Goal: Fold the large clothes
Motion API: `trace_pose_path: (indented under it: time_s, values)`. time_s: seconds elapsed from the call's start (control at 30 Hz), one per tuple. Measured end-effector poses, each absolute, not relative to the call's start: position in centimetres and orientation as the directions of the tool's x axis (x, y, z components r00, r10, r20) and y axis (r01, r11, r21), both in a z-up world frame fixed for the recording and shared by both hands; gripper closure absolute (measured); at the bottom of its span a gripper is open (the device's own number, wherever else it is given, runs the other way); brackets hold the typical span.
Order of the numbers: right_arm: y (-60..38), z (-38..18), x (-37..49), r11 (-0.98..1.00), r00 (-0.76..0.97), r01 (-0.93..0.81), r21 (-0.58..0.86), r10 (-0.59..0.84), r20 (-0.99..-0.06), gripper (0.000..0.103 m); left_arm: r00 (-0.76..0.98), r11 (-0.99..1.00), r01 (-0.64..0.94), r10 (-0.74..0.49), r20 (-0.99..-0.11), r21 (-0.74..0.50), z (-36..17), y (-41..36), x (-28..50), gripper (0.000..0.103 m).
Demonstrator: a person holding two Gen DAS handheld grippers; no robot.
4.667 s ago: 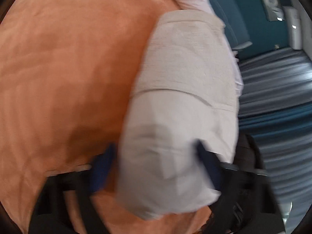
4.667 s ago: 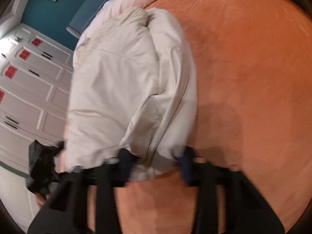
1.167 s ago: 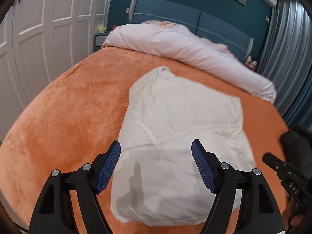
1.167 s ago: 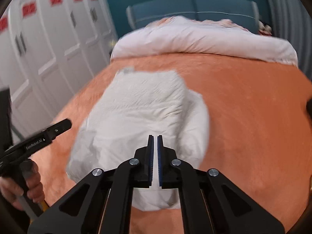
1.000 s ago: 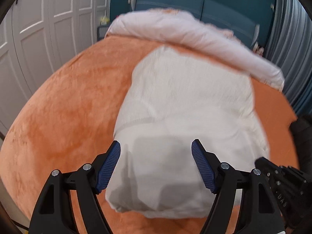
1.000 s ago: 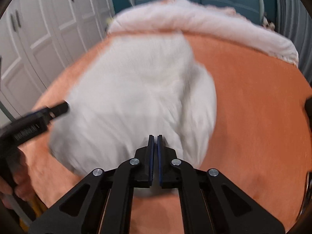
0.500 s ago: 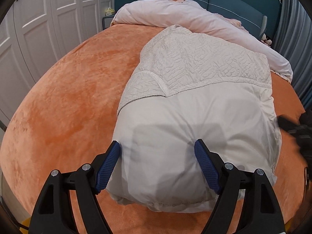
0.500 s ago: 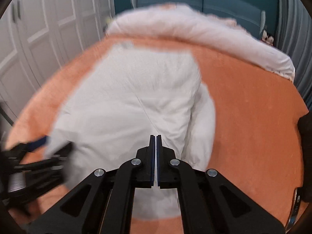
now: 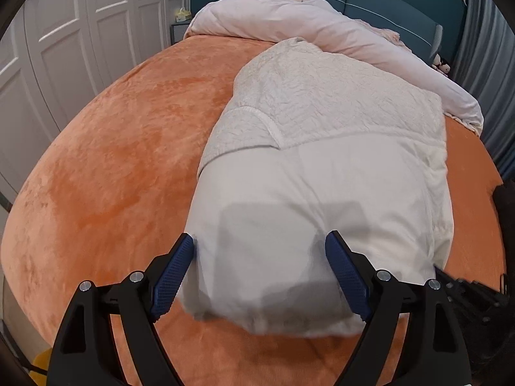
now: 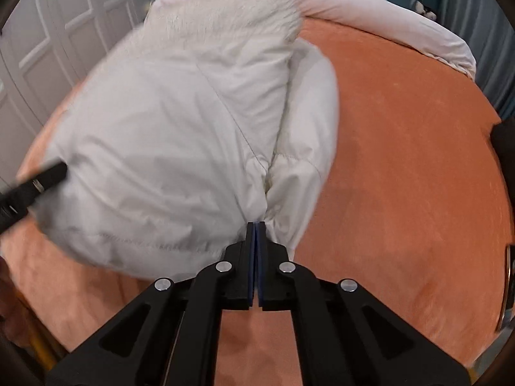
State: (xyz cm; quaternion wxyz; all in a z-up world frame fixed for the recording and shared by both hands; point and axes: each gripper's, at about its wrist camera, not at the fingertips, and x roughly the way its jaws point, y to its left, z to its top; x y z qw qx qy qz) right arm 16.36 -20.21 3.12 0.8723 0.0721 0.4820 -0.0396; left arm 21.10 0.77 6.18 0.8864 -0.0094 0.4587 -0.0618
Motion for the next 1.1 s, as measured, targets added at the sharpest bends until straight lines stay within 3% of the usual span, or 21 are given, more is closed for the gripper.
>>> trace_pose_path:
  time_s: [0.13, 0.3, 0.4, 0.57, 0.7, 1.1]
  values:
    - [-19.7, 3.8, 15.3, 0.984, 0.557, 0.115, 0.134, 0.048, -0.829, 0.100, 0.581, 0.992, 0.114, -0.108, -0.807, -0.051, 6.4, 0.6, 19.2, 0.021]
    - [-18.4, -0.6, 15.4, 0.993, 0.421, 0.092, 0.077, 0.031, -0.907, 0.100, 0.549, 0.993, 0.117, -0.075, -0.832, -0.012, 5.0, 0.2, 18.1, 0.019]
    - [-18.7, 0.8, 13.2, 0.983, 0.475, 0.107, 0.147, 0.079, -0.877, 0.100, 0.545, 0.994, 0.110, -0.066, -0.836, -0.007, 4.9, 0.9, 17.3, 0.019]
    - [-18.5, 4.3, 9.5, 0.985, 0.576, 0.121, 0.122, 0.031, -0.817, 0.097, 0.569, 0.995, 0.094, -0.071, -0.819, -0.021, 6.4, 1.5, 15.0, 0.020]
    - [-17.6, 5.4, 7.2, 0.988, 0.622, 0.134, 0.076, -0.024, -0.782, 0.076, 0.584, 0.995, 0.104, -0.060, -0.810, 0.002, 6.7, 1.0, 13.1, 0.020]
    - [-16.4, 4.4, 2.0, 0.979, 0.635, 0.201, 0.016, -0.118, -0.764, 0.039, 0.610, 0.994, 0.100, -0.034, -0.792, 0.035, 5.8, 0.4, 8.9, 0.020]
